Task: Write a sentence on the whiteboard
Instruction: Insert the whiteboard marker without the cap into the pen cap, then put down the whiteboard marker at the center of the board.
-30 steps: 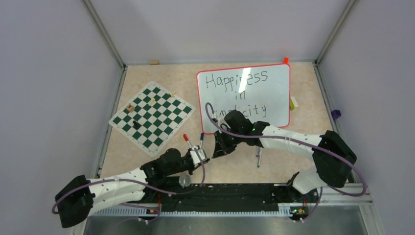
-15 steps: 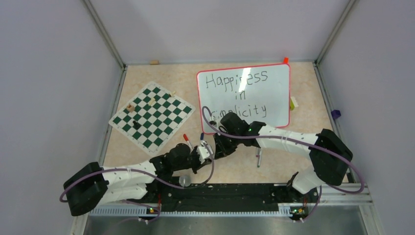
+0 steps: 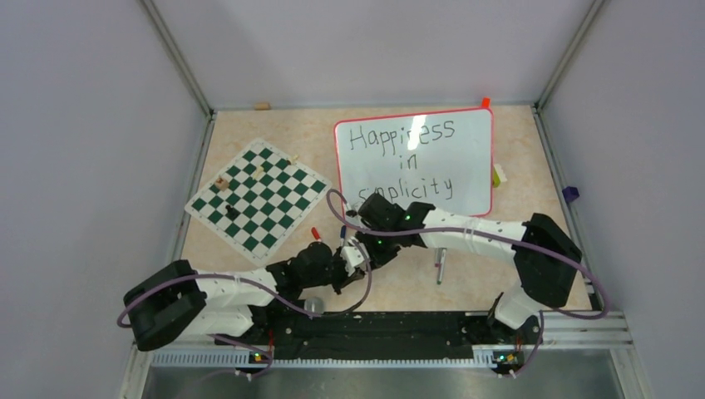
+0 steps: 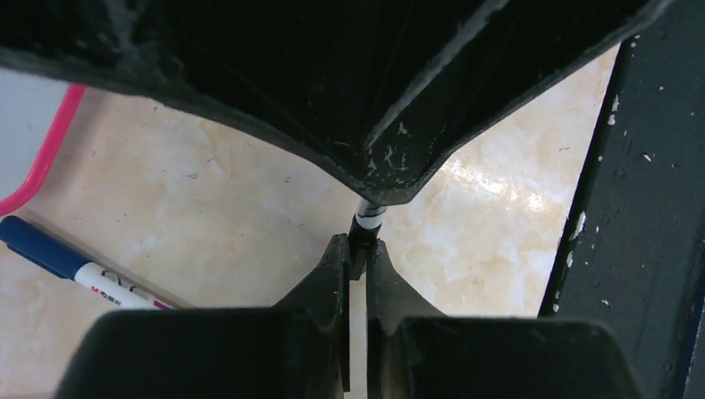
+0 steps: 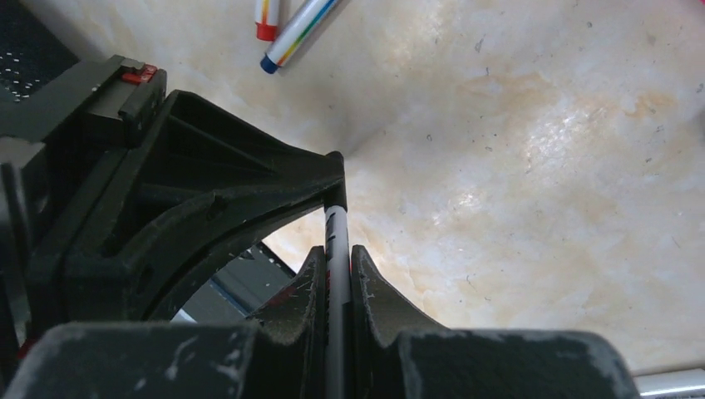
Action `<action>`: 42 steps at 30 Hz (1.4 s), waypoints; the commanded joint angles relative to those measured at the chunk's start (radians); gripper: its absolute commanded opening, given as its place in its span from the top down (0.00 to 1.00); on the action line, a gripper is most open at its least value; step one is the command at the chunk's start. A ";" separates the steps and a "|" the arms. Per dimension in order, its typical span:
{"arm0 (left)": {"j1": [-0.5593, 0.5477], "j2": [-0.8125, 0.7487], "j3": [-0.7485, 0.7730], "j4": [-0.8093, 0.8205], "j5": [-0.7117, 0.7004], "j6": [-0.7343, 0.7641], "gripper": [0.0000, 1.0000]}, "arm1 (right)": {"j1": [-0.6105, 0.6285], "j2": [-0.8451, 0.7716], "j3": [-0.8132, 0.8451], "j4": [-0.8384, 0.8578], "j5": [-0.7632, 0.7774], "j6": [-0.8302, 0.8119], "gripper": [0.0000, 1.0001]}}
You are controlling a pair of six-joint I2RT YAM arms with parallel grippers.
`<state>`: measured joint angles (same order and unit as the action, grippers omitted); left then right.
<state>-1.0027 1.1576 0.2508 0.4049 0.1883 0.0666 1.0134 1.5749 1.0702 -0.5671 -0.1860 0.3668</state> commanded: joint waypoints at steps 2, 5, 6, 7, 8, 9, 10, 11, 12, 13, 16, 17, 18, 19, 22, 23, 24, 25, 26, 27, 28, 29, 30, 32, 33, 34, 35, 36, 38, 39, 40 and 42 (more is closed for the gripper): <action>-0.032 0.046 0.045 0.493 -0.005 -0.107 1.00 | 0.064 0.101 0.069 -0.012 0.108 0.010 1.00; -0.040 0.081 0.019 0.561 -0.024 -0.122 1.00 | 0.080 0.140 0.075 -0.012 0.116 0.015 1.00; -0.040 0.091 0.015 0.573 -0.028 -0.125 1.00 | 0.088 0.154 0.077 -0.015 0.120 0.016 1.00; -0.042 0.102 0.013 0.581 -0.029 -0.129 1.00 | 0.098 0.173 0.083 -0.022 0.133 0.017 1.00; -0.044 0.111 0.013 0.585 -0.030 -0.131 1.00 | 0.108 0.191 0.093 -0.034 0.146 0.017 1.00; -0.046 0.122 0.012 0.590 -0.031 -0.130 1.00 | 0.118 0.206 0.103 -0.045 0.160 0.019 1.00; -0.048 0.130 0.009 0.597 -0.032 -0.131 1.00 | 0.124 0.220 0.112 -0.052 0.168 0.022 1.00; -0.049 0.137 0.007 0.607 -0.033 -0.130 1.00 | 0.127 0.225 0.116 -0.049 0.165 0.026 1.00; -0.051 0.141 0.003 0.616 -0.037 -0.130 1.00 | 0.128 0.226 0.114 -0.038 0.157 0.028 1.00; -0.052 0.144 0.002 0.619 -0.038 -0.130 1.00 | 0.127 0.220 0.109 -0.027 0.150 0.029 1.00; -0.054 0.133 0.004 0.600 -0.046 -0.123 1.00 | 0.127 0.202 0.103 -0.013 0.150 0.035 1.00; -0.055 0.124 0.007 0.581 -0.054 -0.123 1.00 | 0.126 0.197 0.105 -0.014 0.154 0.030 1.00; -0.054 0.111 0.015 0.551 -0.061 -0.123 1.00 | 0.126 0.190 0.106 -0.018 0.161 0.027 1.00; -0.055 0.094 0.027 0.498 -0.074 -0.124 1.00 | 0.124 0.179 0.106 -0.019 0.169 0.023 1.00; -0.055 0.014 0.087 0.278 -0.171 -0.149 0.91 | 0.094 0.114 0.076 -0.003 0.181 0.022 1.00; -0.054 -0.013 0.105 0.208 -0.228 -0.161 0.86 | 0.080 0.085 0.055 0.014 0.181 0.027 1.00; -0.055 -0.042 0.117 0.143 -0.265 -0.172 0.78 | 0.062 0.055 0.030 0.040 0.181 0.032 1.00; -0.055 -0.071 0.120 0.097 -0.294 -0.179 0.69 | 0.041 0.020 -0.006 0.073 0.181 0.041 1.00; -0.055 -0.108 0.114 0.068 -0.322 -0.185 0.60 | 0.023 -0.015 -0.043 0.110 0.179 0.050 1.00; -0.055 -0.144 0.103 0.042 -0.360 -0.198 0.43 | 0.004 -0.050 -0.083 0.154 0.173 0.060 1.00; -0.054 -0.188 0.090 0.022 -0.398 -0.220 0.35 | -0.014 -0.086 -0.126 0.197 0.165 0.073 1.00; -0.053 -0.231 0.075 0.005 -0.424 -0.227 0.32 | -0.031 -0.118 -0.164 0.242 0.160 0.088 1.00; -0.053 -0.278 0.060 -0.014 -0.443 -0.234 0.30 | -0.042 -0.149 -0.199 0.284 0.160 0.100 1.00; -0.052 -0.363 0.062 -0.082 -0.473 -0.248 0.28 | -0.051 -0.204 -0.260 0.368 0.179 0.126 0.97; -0.051 -0.400 0.067 -0.117 -0.489 -0.258 0.27 | -0.051 -0.226 -0.288 0.399 0.200 0.138 0.95; -0.052 -0.431 0.078 -0.170 -0.511 -0.269 0.28 | -0.053 -0.242 -0.307 0.426 0.216 0.148 0.92; -0.051 -0.456 0.090 -0.207 -0.539 -0.280 0.28 | -0.054 -0.255 -0.324 0.447 0.227 0.158 0.86; -0.052 -0.475 0.102 -0.242 -0.565 -0.292 0.27 | -0.057 -0.262 -0.333 0.458 0.242 0.166 0.79; -0.050 -0.499 0.129 -0.312 -0.618 -0.322 0.27 | -0.068 -0.275 -0.340 0.463 0.269 0.175 0.55; -0.050 -0.505 0.143 -0.346 -0.644 -0.335 0.27 | -0.075 -0.283 -0.339 0.457 0.284 0.179 0.33; -0.050 -0.510 0.154 -0.377 -0.672 -0.348 0.27 | -0.085 -0.294 -0.339 0.447 0.308 0.182 0.19; -0.045 -0.515 0.165 -0.400 -0.712 -0.359 0.27 | -0.107 -0.332 -0.344 0.432 0.343 0.183 0.11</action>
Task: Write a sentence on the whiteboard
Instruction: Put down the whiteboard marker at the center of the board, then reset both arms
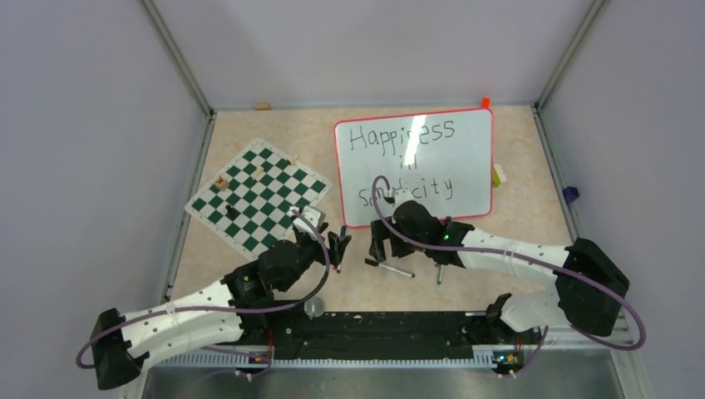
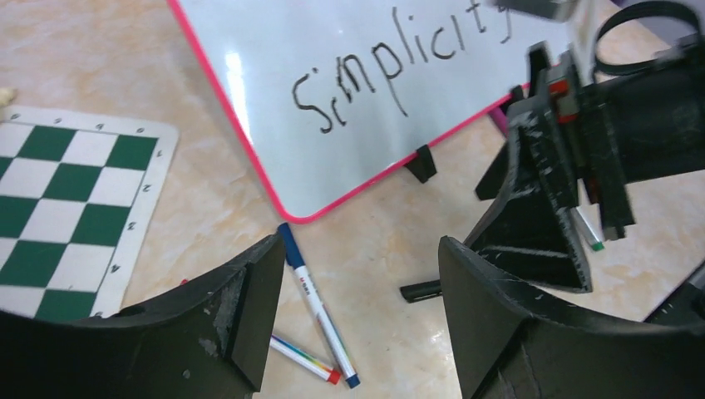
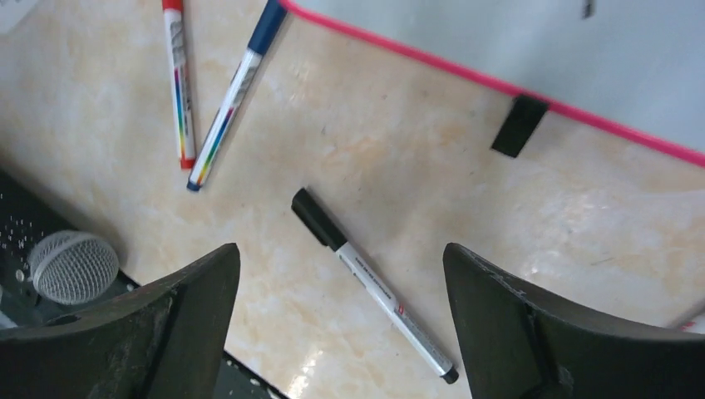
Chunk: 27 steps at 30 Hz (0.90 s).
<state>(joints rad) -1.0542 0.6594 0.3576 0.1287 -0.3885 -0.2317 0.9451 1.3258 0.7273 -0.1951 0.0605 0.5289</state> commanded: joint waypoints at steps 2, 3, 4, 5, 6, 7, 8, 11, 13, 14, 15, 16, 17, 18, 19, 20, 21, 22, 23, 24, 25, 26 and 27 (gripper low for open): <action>0.012 -0.020 0.052 -0.157 -0.188 -0.067 0.27 | -0.069 -0.141 -0.012 0.045 0.137 0.019 0.10; 0.014 -0.021 0.044 -0.157 -0.227 -0.073 0.27 | -0.091 -0.168 -0.018 0.039 0.151 0.015 0.10; 0.021 -0.024 0.035 -0.156 -0.266 -0.077 0.26 | -0.112 -0.201 -0.025 0.031 0.169 0.012 0.10; 0.030 -0.026 0.024 -0.149 -0.297 -0.078 0.26 | -0.136 -0.232 -0.031 0.016 0.198 0.006 0.11; 0.048 -0.027 0.014 -0.143 -0.317 -0.078 0.25 | -0.156 -0.268 -0.038 0.000 0.248 -0.005 0.11; 0.077 -0.029 0.004 -0.138 -0.322 -0.079 0.25 | -0.169 -0.304 -0.048 -0.014 0.311 -0.018 0.11; 0.113 -0.031 -0.006 -0.138 -0.315 -0.085 0.25 | -0.180 -0.340 -0.060 -0.025 0.377 -0.038 0.11; 0.251 -0.033 -0.053 -0.057 -0.215 -0.099 0.25 | -0.189 -0.456 -0.124 -0.033 0.602 -0.123 0.11; 0.315 -0.036 -0.081 -0.015 -0.186 -0.098 0.25 | -0.190 -0.536 -0.197 0.021 0.716 -0.207 0.11; 0.337 -0.033 -0.089 0.008 -0.200 -0.086 0.25 | -0.190 -0.580 -0.243 0.058 0.764 -0.230 0.10; 0.355 -0.028 -0.094 0.030 -0.220 -0.070 0.25 | -0.191 -0.640 -0.296 0.126 0.786 -0.264 0.10; 0.375 -0.018 -0.096 0.050 -0.241 -0.059 0.25 | -0.194 -0.672 -0.356 0.223 0.781 -0.313 0.10; 0.401 -0.006 -0.091 0.069 -0.247 -0.045 0.25 | -0.201 -0.732 -0.423 0.323 0.754 -0.386 0.11; 0.428 0.010 -0.089 0.100 -0.251 -0.026 0.25 | -0.216 -0.753 -0.488 0.457 0.737 -0.457 0.11; 0.455 0.033 -0.085 0.126 -0.272 -0.017 0.25 | -0.242 -0.787 -0.553 0.579 0.720 -0.527 0.11; 0.475 0.056 -0.087 0.171 -0.302 -0.006 0.25 | -0.281 -0.802 -0.597 0.662 0.692 -0.569 0.10; 0.490 0.084 -0.095 0.235 -0.322 0.021 0.25 | -0.344 -0.811 -0.615 0.681 0.641 -0.572 0.08; 0.505 0.126 -0.104 0.296 -0.346 0.056 0.25 | -0.412 -0.814 -0.616 0.662 0.578 -0.544 0.07; 0.518 0.156 -0.101 0.336 -0.369 0.076 0.25 | -0.500 -0.809 -0.621 0.658 0.510 -0.493 0.07; 0.544 0.185 -0.100 0.382 -0.380 0.109 0.25 | -0.589 -0.801 -0.633 0.669 0.420 -0.456 0.07; 0.565 0.216 -0.102 0.437 -0.384 0.140 0.25 | -0.676 -0.789 -0.646 0.707 0.332 -0.430 0.07; 0.586 0.244 -0.105 0.493 -0.390 0.169 0.25 | -0.763 -0.769 -0.659 0.751 0.231 -0.414 0.07; 0.609 0.274 -0.113 0.546 -0.394 0.190 0.25 | -0.827 -0.735 -0.663 0.814 0.129 -0.435 0.03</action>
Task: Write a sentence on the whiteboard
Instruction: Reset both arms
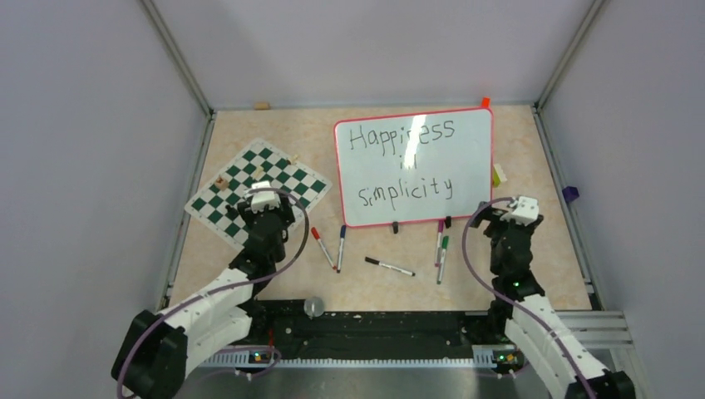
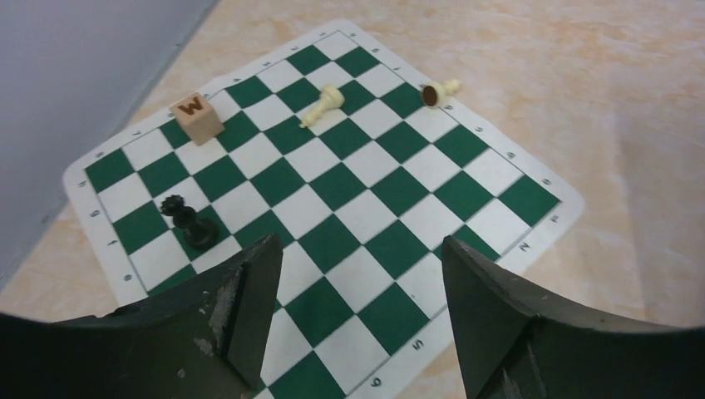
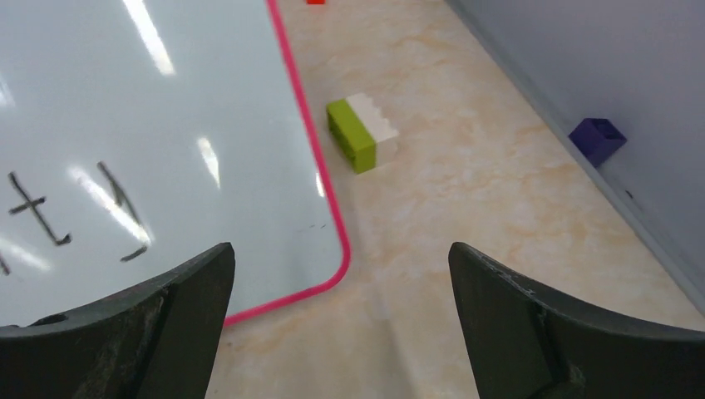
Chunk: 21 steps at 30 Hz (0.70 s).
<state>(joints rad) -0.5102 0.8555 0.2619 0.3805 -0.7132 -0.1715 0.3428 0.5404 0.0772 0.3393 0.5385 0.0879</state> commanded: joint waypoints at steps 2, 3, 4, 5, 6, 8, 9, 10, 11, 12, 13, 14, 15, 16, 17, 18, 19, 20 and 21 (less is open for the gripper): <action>0.122 0.141 -0.075 0.471 -0.058 0.159 0.23 | -0.305 0.123 0.010 0.298 -0.473 -0.036 0.01; 0.163 0.178 -0.100 0.548 -0.018 0.154 0.23 | -0.307 0.155 0.018 0.311 -0.468 -0.043 0.01; 0.204 0.219 -0.117 0.611 0.027 0.131 0.23 | -0.309 0.181 0.013 0.345 -0.454 -0.042 0.01; 0.244 0.266 -0.121 0.646 0.071 0.104 0.23 | -0.309 0.206 -0.003 0.391 -0.436 -0.038 0.01; 0.275 0.310 -0.114 0.668 0.113 0.087 0.23 | -0.309 0.229 -0.015 0.438 -0.419 -0.035 0.01; 0.298 0.384 -0.068 0.659 0.148 0.115 0.25 | -0.309 0.293 -0.027 0.500 -0.400 -0.042 0.01; 0.300 0.391 -0.036 0.593 0.192 0.141 0.27 | -0.308 0.324 -0.031 0.539 -0.390 -0.041 0.01; 0.301 0.398 -0.014 0.562 0.201 0.161 0.28 | -0.309 0.362 -0.036 0.581 -0.380 -0.036 0.01; 0.306 0.412 -0.012 0.588 0.187 0.179 0.29 | -0.309 0.403 -0.039 0.628 -0.371 -0.035 0.01; 0.311 0.429 -0.019 0.632 0.181 0.206 0.28 | -0.309 0.440 -0.039 0.662 -0.359 -0.031 0.01; 0.318 0.439 -0.025 0.662 0.189 0.219 0.28 | -0.309 0.477 -0.036 0.685 -0.340 -0.018 0.01; 0.329 0.448 -0.031 0.676 0.220 0.217 0.29 | -0.308 0.511 -0.034 0.710 -0.334 -0.017 0.01; 0.354 0.474 -0.038 0.709 0.277 0.220 0.30 | -0.309 0.541 -0.033 0.736 -0.332 -0.019 0.01; 0.381 0.534 -0.048 0.780 0.329 0.231 0.31 | -0.309 0.567 -0.032 0.769 -0.327 -0.020 0.01; 0.396 0.576 -0.054 0.858 0.336 0.229 0.31 | -0.308 0.581 -0.027 0.782 -0.322 -0.021 0.01; 0.422 0.592 -0.057 0.886 0.339 0.202 0.30 | -0.308 0.592 -0.017 0.782 -0.318 -0.020 0.01; 0.444 0.595 -0.052 0.842 0.359 0.162 0.30 | -0.308 0.607 -0.010 0.781 -0.318 -0.022 0.01; 0.452 0.611 -0.033 0.817 0.374 0.156 0.31 | -0.308 0.623 -0.002 0.788 -0.329 -0.029 0.01; 0.457 0.622 -0.014 0.807 0.402 0.163 0.32 | -0.309 0.646 0.001 0.815 -0.338 -0.032 0.01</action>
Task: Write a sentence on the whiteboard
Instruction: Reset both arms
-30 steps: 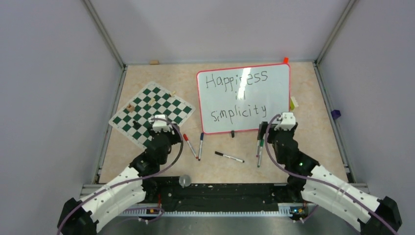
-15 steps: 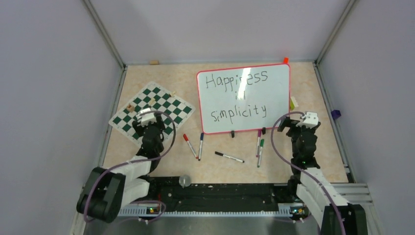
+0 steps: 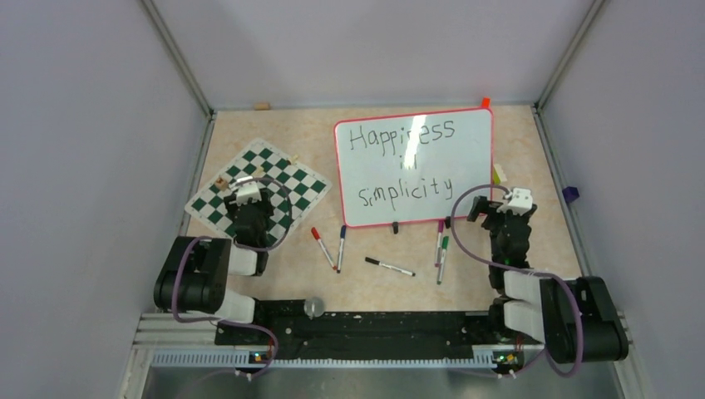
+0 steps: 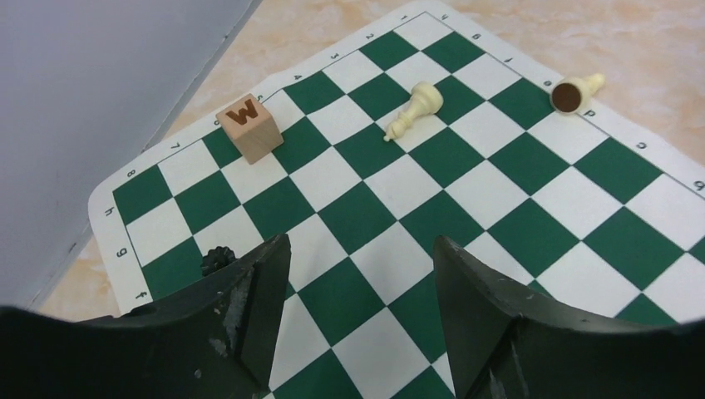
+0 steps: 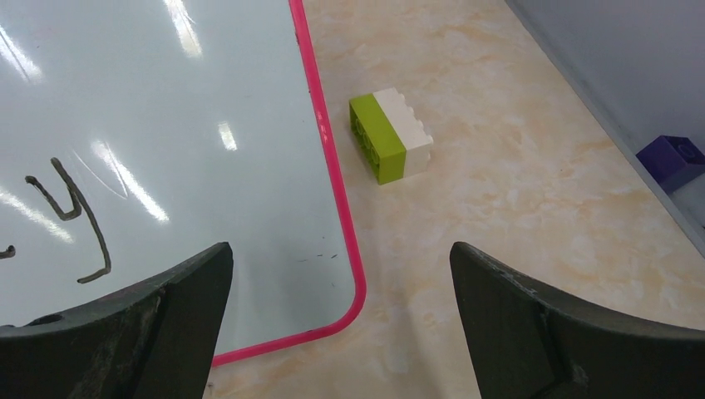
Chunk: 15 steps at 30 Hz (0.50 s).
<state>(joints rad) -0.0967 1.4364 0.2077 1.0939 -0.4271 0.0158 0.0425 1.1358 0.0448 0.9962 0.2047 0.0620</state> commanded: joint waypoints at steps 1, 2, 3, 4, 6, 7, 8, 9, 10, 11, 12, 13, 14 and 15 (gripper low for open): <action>0.054 0.036 0.053 0.061 0.140 -0.026 0.31 | -0.009 0.085 0.032 0.207 -0.003 -0.009 0.01; 0.063 0.026 0.068 0.012 0.163 -0.038 0.30 | -0.009 0.134 0.028 0.259 0.001 -0.014 0.01; 0.072 0.025 0.080 -0.017 0.181 -0.045 0.30 | -0.008 0.185 0.023 0.322 0.002 -0.018 0.01; 0.075 0.029 0.076 -0.009 0.186 -0.041 0.30 | -0.006 0.241 0.020 0.383 -0.001 -0.020 0.02; 0.074 0.030 0.069 0.019 0.182 -0.038 0.09 | 0.001 0.339 0.030 0.468 -0.002 -0.037 0.02; 0.075 0.029 0.074 0.008 0.182 -0.042 0.02 | 0.009 0.321 0.058 0.381 -0.009 -0.047 0.02; 0.076 0.028 0.077 -0.003 0.184 -0.045 0.01 | 0.010 0.298 0.088 0.282 -0.014 -0.042 0.02; 0.078 0.028 0.079 -0.004 0.185 -0.046 0.01 | 0.011 0.305 0.112 0.258 -0.014 -0.045 0.02; 0.079 0.029 0.079 -0.003 0.186 -0.045 0.01 | 0.010 0.323 0.131 0.250 -0.009 -0.048 0.02; 0.079 0.030 0.079 -0.004 0.187 -0.046 0.01 | 0.011 0.315 0.144 0.207 -0.012 -0.047 0.01; 0.079 0.030 0.079 -0.004 0.188 -0.046 0.01 | 0.010 0.315 0.143 0.204 -0.011 -0.046 0.01; 0.079 0.030 0.080 -0.005 0.188 -0.046 0.01 | 0.010 0.323 0.141 0.228 -0.010 -0.048 0.01; 0.080 0.030 0.079 -0.004 0.189 -0.046 0.01 | 0.010 0.319 0.141 0.221 -0.010 -0.048 0.01; 0.079 0.030 0.079 -0.005 0.188 -0.047 0.01 | 0.011 0.315 0.142 0.208 -0.012 -0.048 0.01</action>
<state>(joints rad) -0.0250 1.4742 0.2607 1.0679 -0.2577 -0.0216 0.0456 1.4490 0.1638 1.2148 0.2047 0.0261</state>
